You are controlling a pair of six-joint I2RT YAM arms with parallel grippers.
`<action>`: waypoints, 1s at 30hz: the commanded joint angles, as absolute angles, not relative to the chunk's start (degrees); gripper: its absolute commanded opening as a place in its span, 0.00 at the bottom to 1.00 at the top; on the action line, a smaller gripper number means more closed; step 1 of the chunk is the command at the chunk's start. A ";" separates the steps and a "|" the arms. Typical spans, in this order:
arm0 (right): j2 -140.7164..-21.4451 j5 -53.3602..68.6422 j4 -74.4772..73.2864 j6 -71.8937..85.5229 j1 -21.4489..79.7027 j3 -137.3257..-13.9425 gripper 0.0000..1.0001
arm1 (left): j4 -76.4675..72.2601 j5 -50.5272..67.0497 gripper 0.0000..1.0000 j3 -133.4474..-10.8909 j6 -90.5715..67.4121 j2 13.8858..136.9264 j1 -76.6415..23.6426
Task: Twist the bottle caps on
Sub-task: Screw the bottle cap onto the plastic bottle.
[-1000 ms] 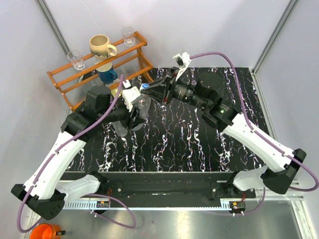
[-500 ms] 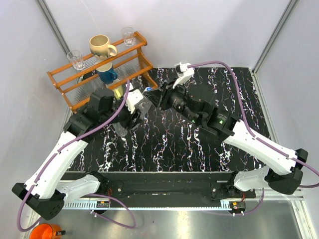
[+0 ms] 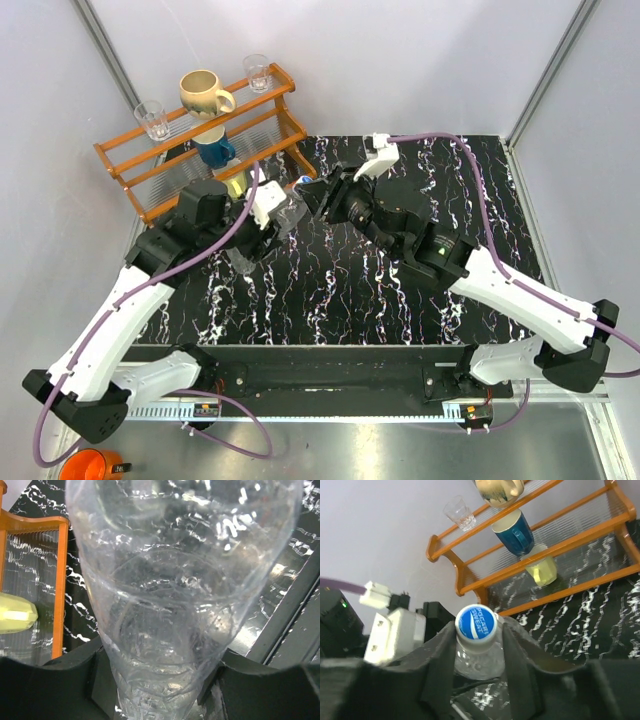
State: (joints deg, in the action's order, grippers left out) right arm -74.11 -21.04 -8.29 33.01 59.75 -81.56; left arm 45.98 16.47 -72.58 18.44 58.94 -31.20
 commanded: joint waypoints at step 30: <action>-62.04 40.24 -5.72 -3.36 57.58 -84.72 0.98 | 44.56 91.93 0.00 -72.25 11.43 57.92 -29.97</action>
State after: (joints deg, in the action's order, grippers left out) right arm -57.65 33.58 -7.99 -4.38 59.83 -80.75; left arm 46.98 78.56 -72.69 13.67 58.24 -30.09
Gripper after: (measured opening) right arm 0.989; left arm 0.538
